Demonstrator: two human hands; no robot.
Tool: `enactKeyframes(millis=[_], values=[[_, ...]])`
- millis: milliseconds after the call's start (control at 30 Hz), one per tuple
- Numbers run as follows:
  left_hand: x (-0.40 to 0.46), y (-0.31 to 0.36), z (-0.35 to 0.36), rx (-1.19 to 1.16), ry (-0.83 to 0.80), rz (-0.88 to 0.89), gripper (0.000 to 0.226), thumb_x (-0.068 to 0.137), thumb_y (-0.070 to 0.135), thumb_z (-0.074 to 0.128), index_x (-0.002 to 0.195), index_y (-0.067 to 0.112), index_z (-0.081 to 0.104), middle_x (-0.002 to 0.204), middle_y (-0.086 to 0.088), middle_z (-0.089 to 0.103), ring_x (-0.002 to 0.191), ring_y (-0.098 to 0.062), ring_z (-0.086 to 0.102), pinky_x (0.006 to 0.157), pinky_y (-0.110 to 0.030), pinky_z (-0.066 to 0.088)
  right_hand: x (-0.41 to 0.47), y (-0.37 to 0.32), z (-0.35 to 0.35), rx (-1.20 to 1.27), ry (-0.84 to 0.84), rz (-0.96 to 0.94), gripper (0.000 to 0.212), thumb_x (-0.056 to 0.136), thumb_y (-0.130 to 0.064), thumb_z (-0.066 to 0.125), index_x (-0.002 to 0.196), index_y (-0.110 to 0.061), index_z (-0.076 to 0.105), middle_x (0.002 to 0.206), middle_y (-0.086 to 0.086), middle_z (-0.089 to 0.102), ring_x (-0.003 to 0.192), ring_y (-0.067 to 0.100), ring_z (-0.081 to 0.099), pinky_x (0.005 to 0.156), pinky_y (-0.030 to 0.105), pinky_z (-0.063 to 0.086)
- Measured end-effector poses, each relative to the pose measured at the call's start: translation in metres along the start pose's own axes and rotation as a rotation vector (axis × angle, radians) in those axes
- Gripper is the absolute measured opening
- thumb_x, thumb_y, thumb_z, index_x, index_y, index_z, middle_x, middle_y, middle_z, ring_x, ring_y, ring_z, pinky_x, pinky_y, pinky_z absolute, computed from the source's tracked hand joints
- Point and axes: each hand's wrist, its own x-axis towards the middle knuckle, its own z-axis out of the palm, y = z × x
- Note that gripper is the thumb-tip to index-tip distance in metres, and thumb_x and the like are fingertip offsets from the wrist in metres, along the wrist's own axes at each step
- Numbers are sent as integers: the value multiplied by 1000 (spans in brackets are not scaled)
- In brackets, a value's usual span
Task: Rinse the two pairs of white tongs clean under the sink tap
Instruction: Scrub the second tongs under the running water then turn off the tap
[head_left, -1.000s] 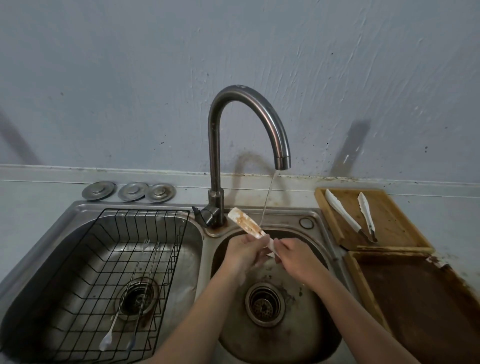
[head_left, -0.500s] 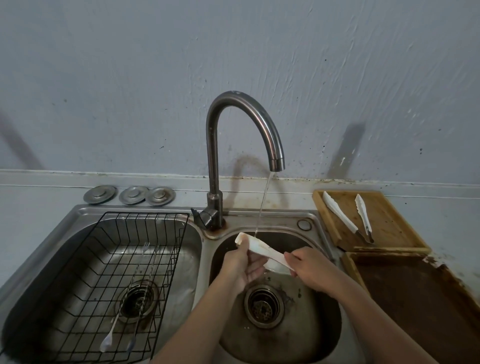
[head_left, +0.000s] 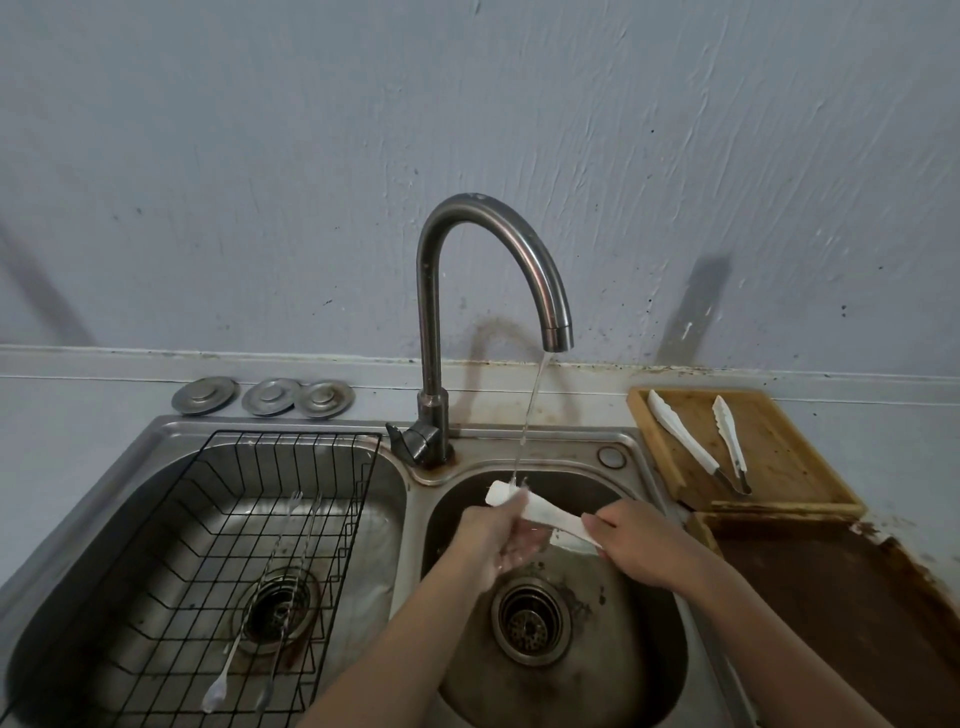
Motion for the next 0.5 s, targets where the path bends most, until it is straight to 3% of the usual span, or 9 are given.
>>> enactKeyframes(millis=[133,233,333,500], values=[[-3,-5,8,34,-53,-7,32,78,25,74,94,1,60,57,-9,71,49,-14,68,48,-25,56,0,2,4,1,-34,-8,41,98,-36,36,68,-17,56,62,-3,52,56,9,48,60,25,40],[1,-1,-4,-54,11,-45,41,93,38,52,102,-1,58,56,-11,70,44,-15,65,42,-23,53,-3,12,-2,31,-60,-14,41,98,-37,36,66,-21,56,60,-6,53,52,5,49,55,20,39],[0,0,-12,-88,1,-69,42,96,39,41,108,0,53,69,-14,70,51,-16,68,43,-25,53,-4,23,-6,57,-107,11,41,97,-41,36,68,-21,57,61,-3,55,49,8,50,49,19,40],[-10,4,-6,-69,-139,-44,31,87,13,62,112,-4,55,84,-16,71,63,-17,72,52,-24,57,0,31,-6,98,-100,24,42,97,-41,36,68,-20,58,57,-3,52,51,13,50,49,22,42]])
